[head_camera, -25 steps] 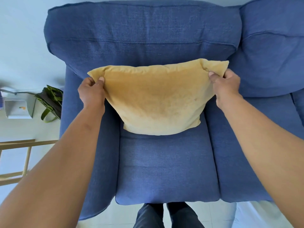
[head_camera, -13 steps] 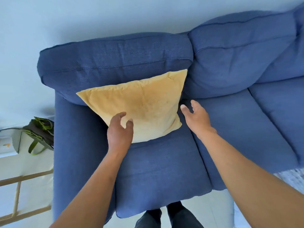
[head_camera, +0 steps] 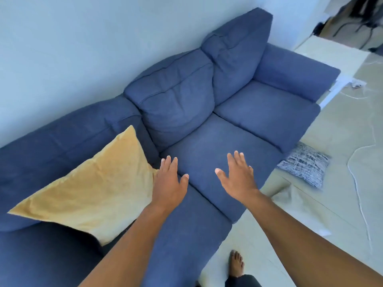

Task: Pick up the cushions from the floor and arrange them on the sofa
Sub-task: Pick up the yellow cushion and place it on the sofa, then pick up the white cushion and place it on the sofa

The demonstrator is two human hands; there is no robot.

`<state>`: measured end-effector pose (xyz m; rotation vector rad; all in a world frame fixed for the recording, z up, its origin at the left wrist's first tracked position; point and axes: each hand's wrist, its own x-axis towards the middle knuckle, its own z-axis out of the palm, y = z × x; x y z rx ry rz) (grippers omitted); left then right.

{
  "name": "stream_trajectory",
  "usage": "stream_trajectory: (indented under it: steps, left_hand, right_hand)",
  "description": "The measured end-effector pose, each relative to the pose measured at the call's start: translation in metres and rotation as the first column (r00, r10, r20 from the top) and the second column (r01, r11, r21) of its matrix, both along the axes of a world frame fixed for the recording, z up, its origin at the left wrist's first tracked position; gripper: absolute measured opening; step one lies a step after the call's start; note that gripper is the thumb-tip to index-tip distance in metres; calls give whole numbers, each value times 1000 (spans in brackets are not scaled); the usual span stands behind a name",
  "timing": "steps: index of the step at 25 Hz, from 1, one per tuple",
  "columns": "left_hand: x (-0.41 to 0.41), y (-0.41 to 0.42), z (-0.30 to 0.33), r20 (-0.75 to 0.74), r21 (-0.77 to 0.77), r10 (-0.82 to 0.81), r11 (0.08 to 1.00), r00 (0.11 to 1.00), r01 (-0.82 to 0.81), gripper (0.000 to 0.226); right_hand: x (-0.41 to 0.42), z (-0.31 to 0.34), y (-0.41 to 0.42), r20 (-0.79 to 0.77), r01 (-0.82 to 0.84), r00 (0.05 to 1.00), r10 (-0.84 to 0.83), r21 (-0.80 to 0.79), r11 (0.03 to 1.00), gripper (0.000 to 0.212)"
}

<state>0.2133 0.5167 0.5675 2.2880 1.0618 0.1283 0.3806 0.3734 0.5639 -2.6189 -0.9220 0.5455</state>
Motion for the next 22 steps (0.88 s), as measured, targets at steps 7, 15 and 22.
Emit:
stream_trajectory:
  steps: [7,15,22]
  left_hand:
    - [141,-148,-15,-152,52,-416,903,897,427,74]
    - [288,-330,-27,-269,31,-645,737,716,675,75]
    - [342,-390,-53,-331,-50,-689,695,645,717,76]
  right_hand:
    - [78,-11,-193,8,335,942,-336,-91,938,75]
    - [157,-25,-378,-58,501,859,-509,-115,858,74]
    - [200,-55,-438,-116,569,803,-584,-142,810,75]
